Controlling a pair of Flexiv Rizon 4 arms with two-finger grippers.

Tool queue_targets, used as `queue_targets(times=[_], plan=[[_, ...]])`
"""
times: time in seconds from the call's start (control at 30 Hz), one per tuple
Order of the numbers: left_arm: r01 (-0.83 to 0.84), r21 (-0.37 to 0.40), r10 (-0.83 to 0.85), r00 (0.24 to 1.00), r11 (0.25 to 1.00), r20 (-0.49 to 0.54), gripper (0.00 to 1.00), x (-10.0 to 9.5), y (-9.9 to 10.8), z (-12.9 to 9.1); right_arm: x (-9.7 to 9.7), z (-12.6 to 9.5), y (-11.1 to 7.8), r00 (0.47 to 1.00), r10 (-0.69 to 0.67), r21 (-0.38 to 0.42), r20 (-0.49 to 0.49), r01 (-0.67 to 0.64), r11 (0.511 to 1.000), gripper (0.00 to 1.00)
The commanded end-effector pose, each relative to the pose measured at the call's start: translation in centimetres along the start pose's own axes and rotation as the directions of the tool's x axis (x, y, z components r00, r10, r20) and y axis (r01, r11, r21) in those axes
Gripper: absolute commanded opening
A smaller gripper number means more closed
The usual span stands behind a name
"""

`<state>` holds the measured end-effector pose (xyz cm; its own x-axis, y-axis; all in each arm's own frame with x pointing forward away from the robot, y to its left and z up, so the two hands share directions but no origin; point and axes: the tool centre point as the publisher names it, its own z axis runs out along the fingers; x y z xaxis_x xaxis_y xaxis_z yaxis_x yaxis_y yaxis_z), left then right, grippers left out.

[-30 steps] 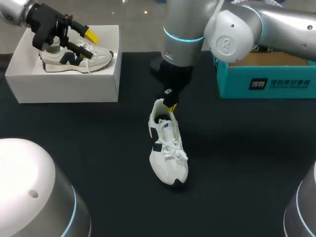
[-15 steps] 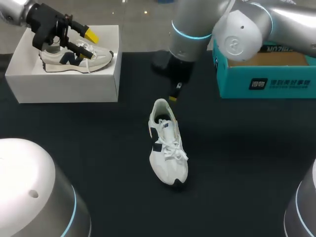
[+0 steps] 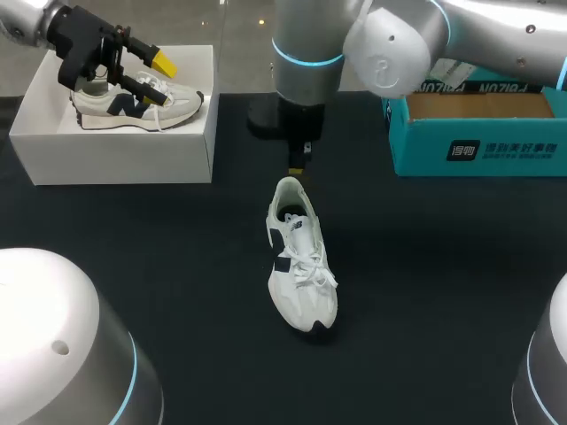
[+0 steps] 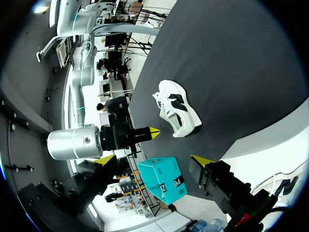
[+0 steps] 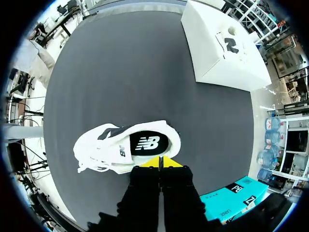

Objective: Take the shoe out of the shoebox, open the shoe tongue, remove and reinsert the insole, then place the shoe into the shoebox

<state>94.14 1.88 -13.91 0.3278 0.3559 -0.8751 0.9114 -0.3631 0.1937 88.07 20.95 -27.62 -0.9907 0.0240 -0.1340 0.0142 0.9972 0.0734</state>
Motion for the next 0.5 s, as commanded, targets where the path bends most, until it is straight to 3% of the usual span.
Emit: queue_targets(times=[0.03,0.17,0.2,0.23,0.33,0.37,0.43,0.5], plan=[[-0.001,0.003,0.001,1.0,1.0,-0.002,1.0,0.0,0.1,-0.1,-0.6,2.1,0.3,1.0,-0.021,-0.017,0.0,0.022,1.0,0.0],[-0.001,0.003,0.001,1.0,1.0,-0.002,1.0,0.0,0.1,-0.1,-1.2,2.8,0.6,0.999,-0.036,-0.027,0.007,0.037,0.999,0.01],[-0.001,0.003,0.001,1.0,1.0,-0.002,1.0,0.0,0.1,-0.1,-1.3,3.0,0.6,0.999,-0.038,-0.028,0.007,0.038,0.999,0.26],[-0.001,0.003,0.001,1.0,1.0,-0.002,1.0,0.0,0.1,-0.1,-1.5,3.1,0.6,0.999,-0.042,-0.03,0.01,0.042,0.999,0.42],[-0.001,0.003,0.001,1.0,1.0,-0.002,1.0,0.0,0.1,-0.1,-1.9,3.4,0.7,0.998,-0.059,-0.016,-0.003,0.059,0.998,0.47],[-0.001,0.003,0.001,1.0,1.0,-0.002,1.0,0.0,0.1,-0.1,-2.1,3.6,0.8,0.997,-0.073,-0.01,-0.016,0.072,0.997,0.53],[-0.001,0.003,0.001,1.0,1.0,-0.002,1.0,0.0,0.1,-0.1,-2.1,4.0,0.8,0.996,-0.081,0.005,-0.025,0.081,0.997,0.76],[-0.001,0.003,0.001,1.0,1.0,-0.002,1.0,0.0,0.1,-0.1,-2.3,4.4,0.7,0.996,-0.084,0.005,-0.022,0.084,0.996,0.73]])
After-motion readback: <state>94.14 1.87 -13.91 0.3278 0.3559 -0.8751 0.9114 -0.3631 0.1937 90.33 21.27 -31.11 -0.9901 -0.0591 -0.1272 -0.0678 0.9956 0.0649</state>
